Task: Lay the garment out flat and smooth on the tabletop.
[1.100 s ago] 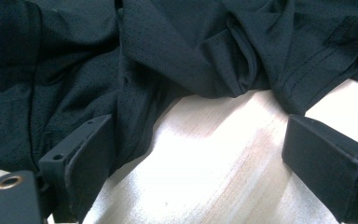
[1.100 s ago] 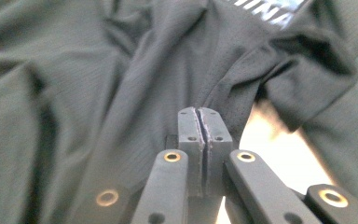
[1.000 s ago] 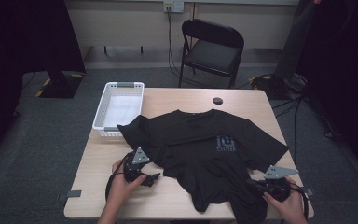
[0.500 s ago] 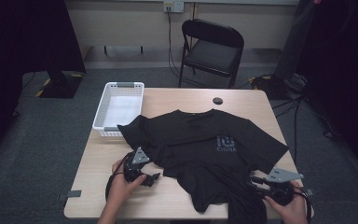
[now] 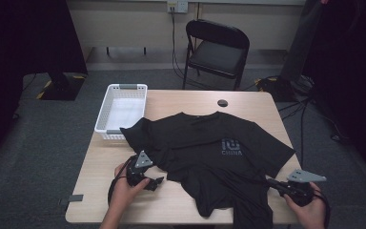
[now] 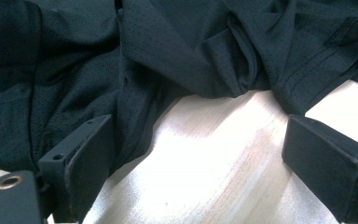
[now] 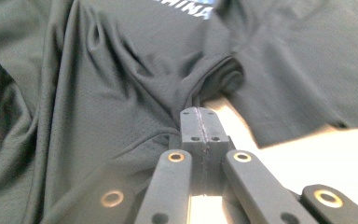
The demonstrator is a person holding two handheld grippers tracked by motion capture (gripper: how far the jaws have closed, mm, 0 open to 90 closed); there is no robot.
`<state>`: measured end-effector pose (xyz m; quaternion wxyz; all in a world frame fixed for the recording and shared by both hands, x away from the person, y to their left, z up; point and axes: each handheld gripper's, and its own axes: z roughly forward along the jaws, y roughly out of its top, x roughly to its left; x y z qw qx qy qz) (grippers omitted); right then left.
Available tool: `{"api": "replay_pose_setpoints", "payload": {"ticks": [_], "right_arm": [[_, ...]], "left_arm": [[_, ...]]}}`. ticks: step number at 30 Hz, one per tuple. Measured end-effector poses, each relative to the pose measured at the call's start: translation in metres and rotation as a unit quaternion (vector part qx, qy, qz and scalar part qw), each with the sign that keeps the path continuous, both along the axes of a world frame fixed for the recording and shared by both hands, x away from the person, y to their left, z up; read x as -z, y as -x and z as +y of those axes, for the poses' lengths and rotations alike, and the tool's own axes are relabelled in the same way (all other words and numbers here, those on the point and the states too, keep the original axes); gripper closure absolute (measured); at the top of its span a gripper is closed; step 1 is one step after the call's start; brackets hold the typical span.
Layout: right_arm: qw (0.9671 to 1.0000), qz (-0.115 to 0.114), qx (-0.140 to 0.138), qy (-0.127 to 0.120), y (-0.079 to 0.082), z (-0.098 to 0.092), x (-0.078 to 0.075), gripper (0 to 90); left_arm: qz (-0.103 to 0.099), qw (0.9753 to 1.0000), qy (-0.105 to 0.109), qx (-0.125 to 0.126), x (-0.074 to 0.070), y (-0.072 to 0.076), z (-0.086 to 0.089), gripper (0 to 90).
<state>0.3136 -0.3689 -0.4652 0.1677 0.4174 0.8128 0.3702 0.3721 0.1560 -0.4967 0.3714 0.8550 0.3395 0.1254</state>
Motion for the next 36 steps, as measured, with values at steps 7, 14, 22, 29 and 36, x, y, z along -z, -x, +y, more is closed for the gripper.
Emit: {"api": "replay_pose_setpoints", "payload": {"ticks": [7, 14, 22, 29, 36], "right_arm": [[0.9992, -0.013, 0.035, -0.013, 0.005, -0.01, -0.004, 71.5], [0.9992, -0.013, -0.037, -0.01, 0.005, 0.033, -0.003, 65.7], [0.9967, 0.011, -0.078, 0.019, -0.004, 0.053, 0.014, 86.8], [0.9929, 0.032, -0.114, 0.002, 0.02, 0.048, 0.012, 89.7], [0.9948, 0.002, -0.102, 0.0, 0.027, 0.04, 0.003, 69.8]], "left_arm": [[0.0, 1.0, 0.0, 0.0, 0.0, 0.0, 0.0, 9.7], [0.0, 1.0, 0.0, 0.0, 0.0, 0.0, 0.0, 9.7], [0.0, 1.0, 0.0, 0.0, 0.0, 0.0, 0.0, 9.7], [0.0, 1.0, 0.0, 0.0, 0.0, 0.0, 0.0, 9.7], [0.0, 1.0, 0.0, 0.0, 0.0, 0.0, 0.0, 9.7]]}}
